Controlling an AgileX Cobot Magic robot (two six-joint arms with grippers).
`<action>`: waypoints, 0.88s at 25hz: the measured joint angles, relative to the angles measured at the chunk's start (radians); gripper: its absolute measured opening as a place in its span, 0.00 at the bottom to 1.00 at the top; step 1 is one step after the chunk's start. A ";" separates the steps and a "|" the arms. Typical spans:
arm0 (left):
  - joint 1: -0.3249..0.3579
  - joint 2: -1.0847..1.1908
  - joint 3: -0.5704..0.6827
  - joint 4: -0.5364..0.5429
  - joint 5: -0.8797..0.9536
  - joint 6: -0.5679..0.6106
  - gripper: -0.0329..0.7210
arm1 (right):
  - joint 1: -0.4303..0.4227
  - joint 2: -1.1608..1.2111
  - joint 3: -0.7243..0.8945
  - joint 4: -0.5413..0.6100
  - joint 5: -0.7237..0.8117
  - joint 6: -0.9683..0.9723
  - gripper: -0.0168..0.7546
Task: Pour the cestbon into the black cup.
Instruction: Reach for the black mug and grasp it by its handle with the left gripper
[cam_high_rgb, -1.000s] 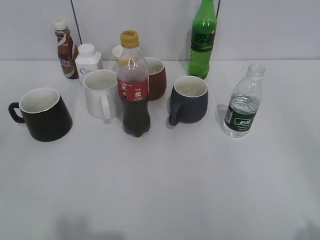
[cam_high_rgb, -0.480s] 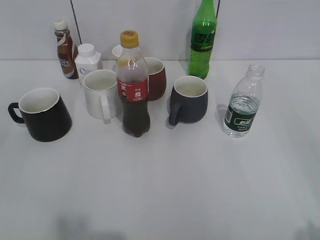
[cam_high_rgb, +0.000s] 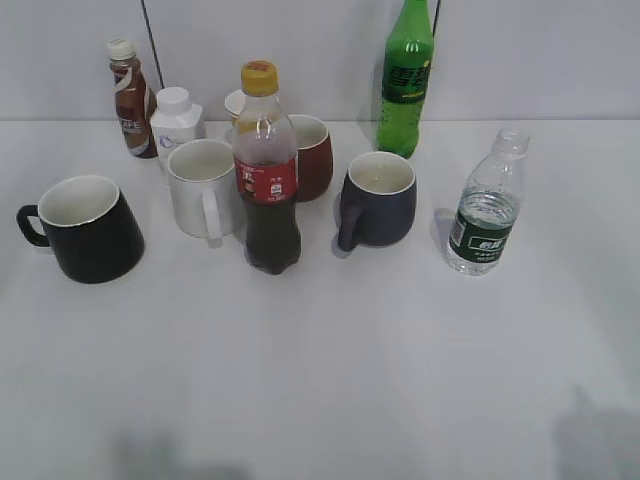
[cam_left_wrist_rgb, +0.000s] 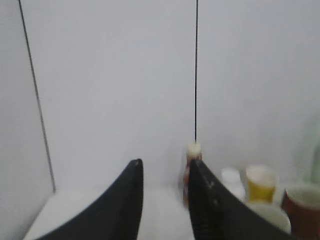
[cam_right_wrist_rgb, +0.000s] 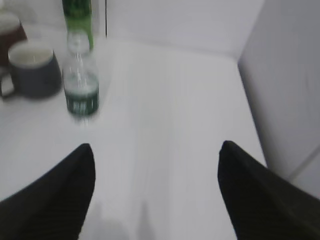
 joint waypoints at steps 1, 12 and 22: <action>0.000 0.050 0.017 0.012 -0.094 0.000 0.37 | 0.000 0.027 -0.002 0.001 -0.064 -0.006 0.79; 0.112 0.849 0.202 -0.007 -0.931 0.000 0.39 | 0.000 0.427 0.062 -0.001 -0.774 -0.048 0.79; 0.143 1.397 0.296 0.134 -1.363 0.040 0.41 | 0.000 0.701 0.154 0.027 -1.031 -0.012 0.79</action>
